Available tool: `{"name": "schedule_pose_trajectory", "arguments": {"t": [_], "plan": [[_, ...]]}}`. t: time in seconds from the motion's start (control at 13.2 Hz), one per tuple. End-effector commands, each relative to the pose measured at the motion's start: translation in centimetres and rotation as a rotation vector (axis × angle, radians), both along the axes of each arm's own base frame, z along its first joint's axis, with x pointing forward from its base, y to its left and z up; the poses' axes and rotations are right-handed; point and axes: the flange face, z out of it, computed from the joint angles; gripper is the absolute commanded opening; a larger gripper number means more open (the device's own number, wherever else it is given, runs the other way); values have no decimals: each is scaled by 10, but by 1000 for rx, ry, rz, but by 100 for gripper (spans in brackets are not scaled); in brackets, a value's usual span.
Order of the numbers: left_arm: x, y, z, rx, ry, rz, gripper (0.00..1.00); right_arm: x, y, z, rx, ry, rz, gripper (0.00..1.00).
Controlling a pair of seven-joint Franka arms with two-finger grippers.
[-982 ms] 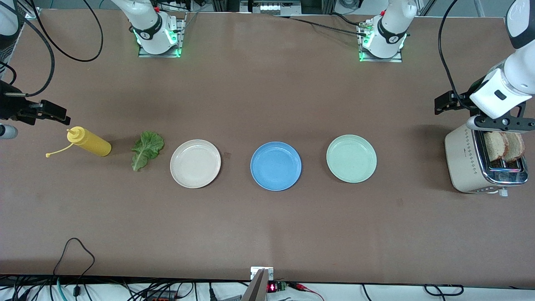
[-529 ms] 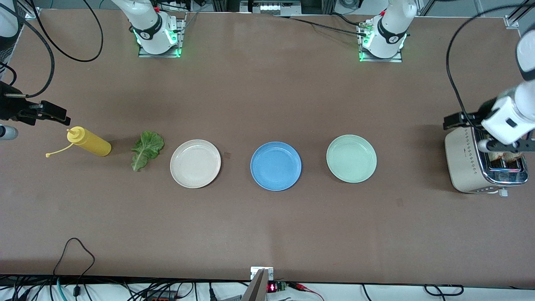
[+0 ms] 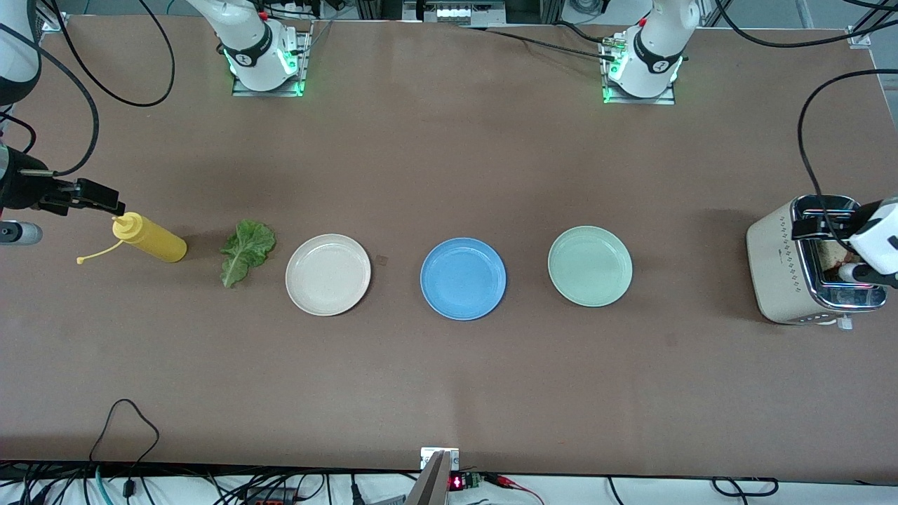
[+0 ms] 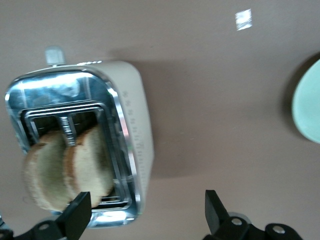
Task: Make sandwich in blue plate with both arms
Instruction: 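Grasp a bread slice in the toaster with the left gripper and lift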
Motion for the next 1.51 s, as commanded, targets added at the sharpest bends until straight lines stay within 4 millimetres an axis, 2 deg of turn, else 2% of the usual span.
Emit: {"name": "schedule_pose_trajectory", "arguments": {"t": [0.0, 0.08, 0.15, 0.3, 0.45, 0.6, 0.76, 0.91, 1.06, 1.21, 1.36, 1.43], "plan": [[-5, 42, -3, -11, 6, -33, 98, 8, 1, -20, 8, 44, 15, 100], [-7, 50, -5, -15, 8, -32, 95, 7, 0, -24, 7, 61, 12, 100], [-8, 57, -14, -23, 17, -27, 94, 10, 0, -36, 11, 84, 12, 100], [-8, 68, -24, -29, 8, -25, 86, 18, -3, -74, 23, 157, 10, 100], [-10, 77, -30, -31, 6, -19, 76, 17, -4, -87, 21, 191, -3, 100], [-10, 87, -44, -32, -2, -22, 71, 19, 1, -101, 31, 203, 0, 100], [-10, 101, -57, -34, -17, -33, 70, 21, 3, -104, 39, 204, 1, 100], [-13, 100, -67, -45, 0, -30, 55, 21, 17, -98, 28, 197, 27, 100], [-16, 101, -69, -49, 7, -25, 29, 21, 18, -96, 27, 194, 29, 100], [-24, 108, -73, -78, 28, 4, 11, 21, 17, -96, 26, 194, 29, 100], [-30, 102, -71, -133, 66, 32, 0, 22, 16, -98, 26, 196, 28, 100], [-29, 102, -67, -133, 65, 30, 0, 22, 15, -98, 25, 196, 27, 100]]}}
